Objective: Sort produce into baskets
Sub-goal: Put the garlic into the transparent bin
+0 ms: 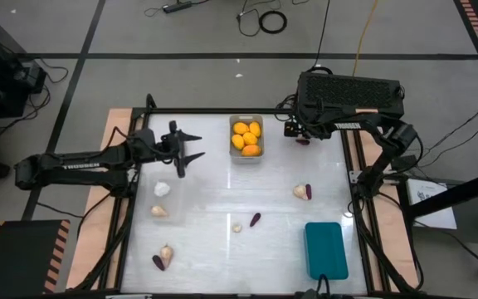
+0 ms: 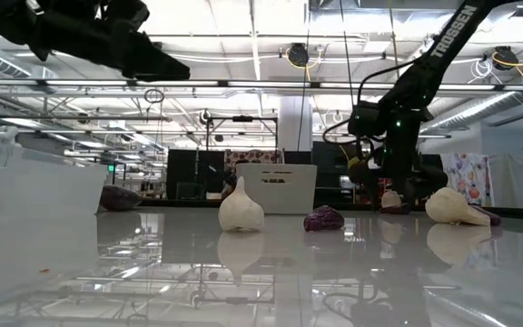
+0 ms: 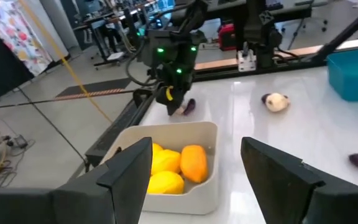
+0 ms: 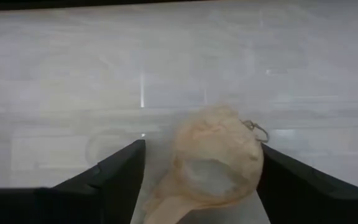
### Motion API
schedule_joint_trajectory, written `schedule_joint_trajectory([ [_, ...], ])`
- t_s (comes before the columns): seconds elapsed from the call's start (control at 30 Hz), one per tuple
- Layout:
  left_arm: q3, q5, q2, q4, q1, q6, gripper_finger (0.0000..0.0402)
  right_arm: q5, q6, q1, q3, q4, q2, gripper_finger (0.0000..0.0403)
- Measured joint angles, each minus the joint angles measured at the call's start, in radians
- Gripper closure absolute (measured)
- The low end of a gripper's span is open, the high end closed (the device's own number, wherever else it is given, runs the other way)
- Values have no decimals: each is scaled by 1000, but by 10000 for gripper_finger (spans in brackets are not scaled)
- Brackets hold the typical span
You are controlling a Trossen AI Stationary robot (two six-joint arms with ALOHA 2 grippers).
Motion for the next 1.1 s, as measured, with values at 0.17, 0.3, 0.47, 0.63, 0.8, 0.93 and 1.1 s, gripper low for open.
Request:
schedule_joint_trajectory([
  [0.17,-1,2,-11,-21,-8,-40,149,-8,-22,1,-1,-6,-14,190],
  [0.3,-1,2,-17,-43,-8,-53,149,-17,-49,2,-2,-1,-52,246],
  [0.47,-1,-58,-44,-96,-8,-53,149,-21,-102,17,-2,6,-152,284],
  [0.63,-1,-224,-88,-171,-8,-52,149,-18,-110,93,-2,71,-284,272],
  [0.8,-1,-386,-106,-190,-8,-52,149,-22,-181,288,-2,295,-322,257],
  [0.93,-1,-446,-106,-193,-8,-44,149,-47,-318,474,-1,548,-254,257],
  [1.1,-1,-478,-106,-190,-7,-43,149,-98,-484,663,-1,926,-82,257],
])
